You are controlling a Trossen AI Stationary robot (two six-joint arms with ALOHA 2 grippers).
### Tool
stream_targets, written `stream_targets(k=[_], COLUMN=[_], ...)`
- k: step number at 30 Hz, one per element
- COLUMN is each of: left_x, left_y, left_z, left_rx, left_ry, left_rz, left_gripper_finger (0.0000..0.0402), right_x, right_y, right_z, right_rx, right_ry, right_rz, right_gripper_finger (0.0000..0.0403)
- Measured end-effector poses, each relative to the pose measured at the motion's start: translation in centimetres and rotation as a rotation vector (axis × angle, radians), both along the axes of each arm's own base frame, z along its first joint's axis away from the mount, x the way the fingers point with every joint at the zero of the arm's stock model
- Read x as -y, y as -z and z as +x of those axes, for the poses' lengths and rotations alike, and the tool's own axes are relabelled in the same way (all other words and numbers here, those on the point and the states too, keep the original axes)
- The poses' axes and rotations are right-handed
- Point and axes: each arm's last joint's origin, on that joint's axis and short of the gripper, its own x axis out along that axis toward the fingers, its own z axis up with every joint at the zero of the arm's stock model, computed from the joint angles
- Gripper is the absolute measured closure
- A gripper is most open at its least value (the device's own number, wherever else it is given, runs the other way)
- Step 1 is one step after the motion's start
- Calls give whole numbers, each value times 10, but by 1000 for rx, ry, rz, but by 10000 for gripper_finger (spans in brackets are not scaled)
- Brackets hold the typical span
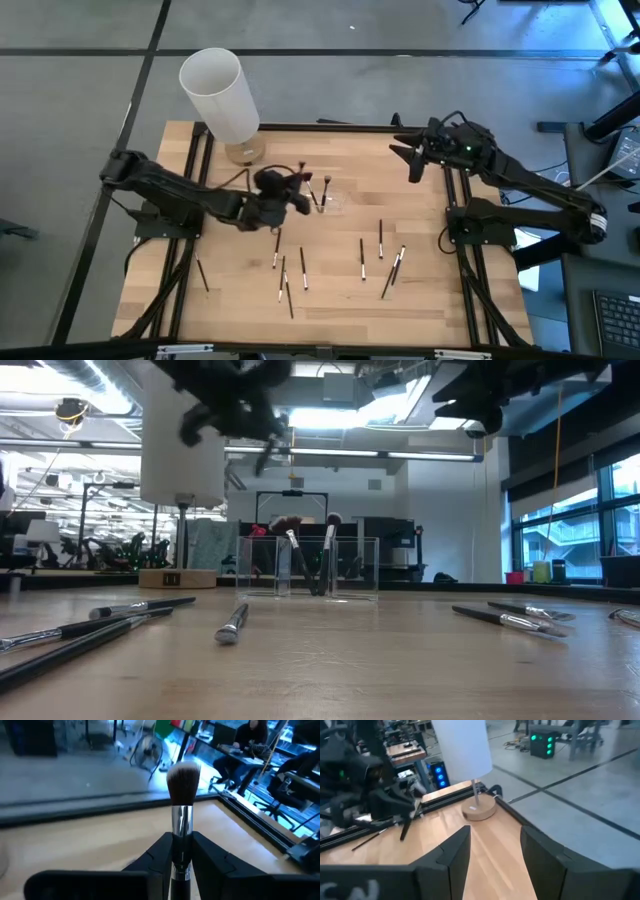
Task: Put items in baskets/containers
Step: Put the black powder brush into the transparent organizer, then put the black eyeshadow brush into the transparent organizer
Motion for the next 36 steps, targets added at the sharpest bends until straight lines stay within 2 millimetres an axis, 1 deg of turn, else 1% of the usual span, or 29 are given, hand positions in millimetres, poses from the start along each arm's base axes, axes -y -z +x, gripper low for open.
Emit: stream_targets(k=[2, 6, 8, 11, 15, 20, 23, 27, 34, 36], left_x=[-2, -11, -16, -23, -29, -33, -33, -33, -33, -33], left_y=[9, 32, 43, 54, 63, 64, 64, 65, 72, 71], left_z=[16, 39, 47, 53, 57, 58, 58, 58, 55, 55], left_rx=[3, -12, -19, -15, -27, -32, -34, -71, -96, -101], left_ry=[-1, -21, -35, -51, -27, -2, -3, 13, 14, 15], left_rz=[44, 102, 117, 119, 100, 88, 89, 104, 64, 68], left_gripper_finger=[341, 342, 341, 339, 339, 338, 330, 312, 262, 251], right_x=[-2, -6, -7, -8, -8, -8, -8, -8, -8, -8], right_y=[-2, -5, -5, -5, -4, -4, -3, -2, -2, -2], right_z=[-4, -11, -13, -15, -15, -15, -15, -15, -15, -15], right_rx=[12, 22, 23, 22, 5, 3, -5, -1, -1, -1], right_ry=[4, 4, 4, 4, 2, 2, 2, 4, 4, 4], right_rz=[-7, -11, -12, -14, -24, -22, -12, 3, 4, 4], right_gripper_finger=[231, 231, 231, 231, 231, 231, 231, 231, 231, 231])
